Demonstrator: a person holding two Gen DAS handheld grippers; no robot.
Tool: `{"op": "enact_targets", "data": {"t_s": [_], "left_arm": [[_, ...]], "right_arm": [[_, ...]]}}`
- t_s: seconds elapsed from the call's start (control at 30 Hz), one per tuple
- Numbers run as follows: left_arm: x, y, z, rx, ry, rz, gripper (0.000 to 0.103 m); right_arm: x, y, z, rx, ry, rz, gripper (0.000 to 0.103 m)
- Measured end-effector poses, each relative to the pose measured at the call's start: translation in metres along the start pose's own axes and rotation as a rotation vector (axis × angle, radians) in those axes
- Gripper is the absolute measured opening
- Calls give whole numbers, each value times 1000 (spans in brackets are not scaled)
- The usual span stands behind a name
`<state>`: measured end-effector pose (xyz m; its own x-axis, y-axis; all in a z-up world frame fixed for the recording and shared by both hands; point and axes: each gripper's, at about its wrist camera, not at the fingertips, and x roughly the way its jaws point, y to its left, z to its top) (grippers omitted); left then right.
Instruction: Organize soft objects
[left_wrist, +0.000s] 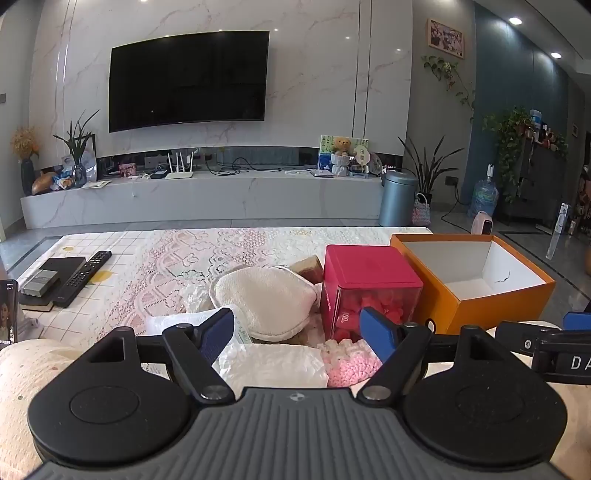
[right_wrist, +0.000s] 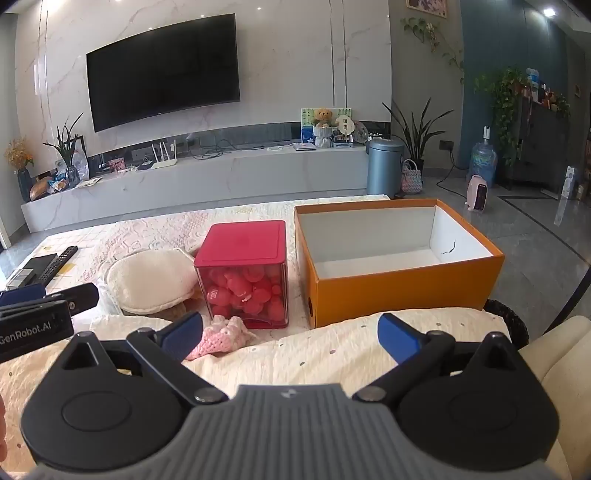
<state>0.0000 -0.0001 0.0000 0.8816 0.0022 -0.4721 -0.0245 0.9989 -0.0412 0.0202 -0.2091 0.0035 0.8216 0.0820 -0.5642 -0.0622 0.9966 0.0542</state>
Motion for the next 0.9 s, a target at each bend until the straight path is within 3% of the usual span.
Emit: {"op": "enact_targets", "data": {"t_s": [0.9], "left_arm": [[4, -1, -1, -9, 8, -9, 91]], "right_arm": [[4, 0, -3, 0, 21, -5, 100]]}}
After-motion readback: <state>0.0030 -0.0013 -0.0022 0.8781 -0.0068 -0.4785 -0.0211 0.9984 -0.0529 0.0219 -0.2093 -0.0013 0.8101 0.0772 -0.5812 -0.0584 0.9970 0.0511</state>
